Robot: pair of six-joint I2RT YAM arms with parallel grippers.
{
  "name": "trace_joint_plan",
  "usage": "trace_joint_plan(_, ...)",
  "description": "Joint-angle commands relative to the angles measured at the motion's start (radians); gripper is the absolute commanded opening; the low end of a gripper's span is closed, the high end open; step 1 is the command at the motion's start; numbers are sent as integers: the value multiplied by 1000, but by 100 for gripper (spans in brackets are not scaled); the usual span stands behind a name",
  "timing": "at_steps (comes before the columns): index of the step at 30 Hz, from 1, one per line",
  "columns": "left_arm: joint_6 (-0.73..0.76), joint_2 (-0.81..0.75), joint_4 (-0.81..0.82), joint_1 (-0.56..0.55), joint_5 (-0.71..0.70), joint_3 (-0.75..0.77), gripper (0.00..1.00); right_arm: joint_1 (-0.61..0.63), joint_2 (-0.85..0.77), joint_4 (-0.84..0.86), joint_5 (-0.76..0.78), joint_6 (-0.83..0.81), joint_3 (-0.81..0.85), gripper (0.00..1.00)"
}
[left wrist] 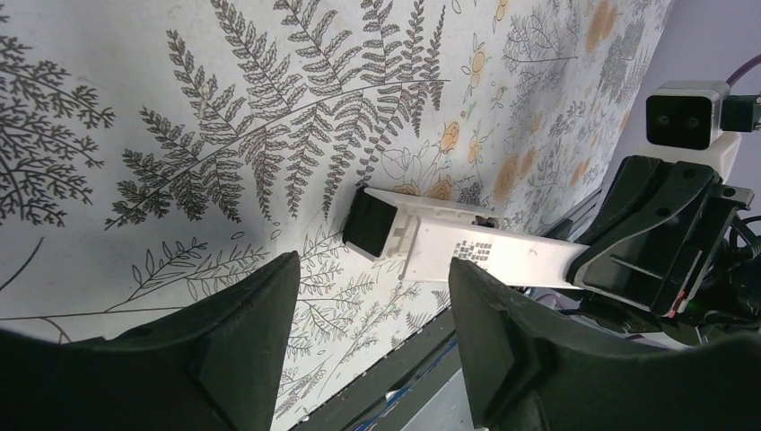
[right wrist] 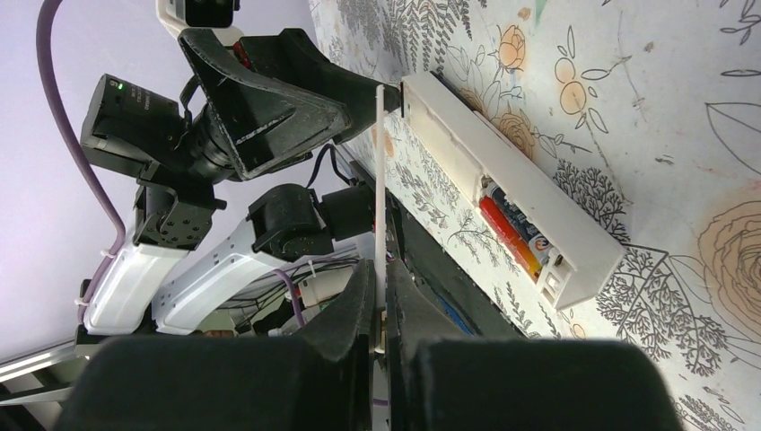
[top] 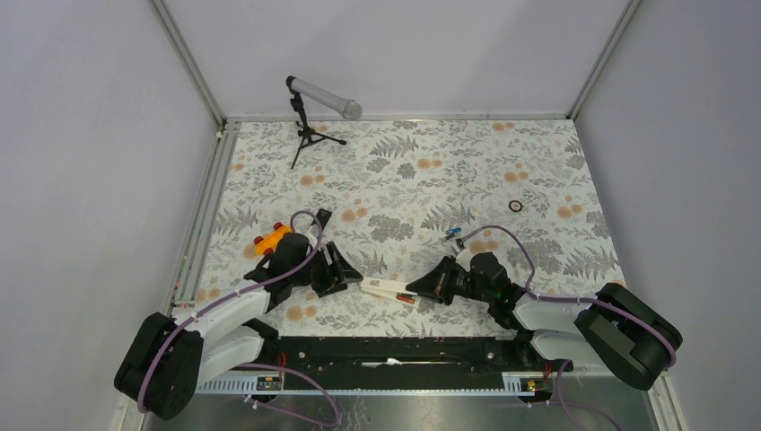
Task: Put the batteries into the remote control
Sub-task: Load the battery cover into the remote control.
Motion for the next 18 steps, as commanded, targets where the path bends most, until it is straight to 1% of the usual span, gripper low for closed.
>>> trace_joint_plan(1, -4, 4, 59, -7, -15, -9, 64, 8, 6, 43, 25, -1, -7, 0)
trace_joint_plan(18, 8, 56, 84, -26, -25, -4, 63, 9, 15, -168, 68, -43, 5, 0)
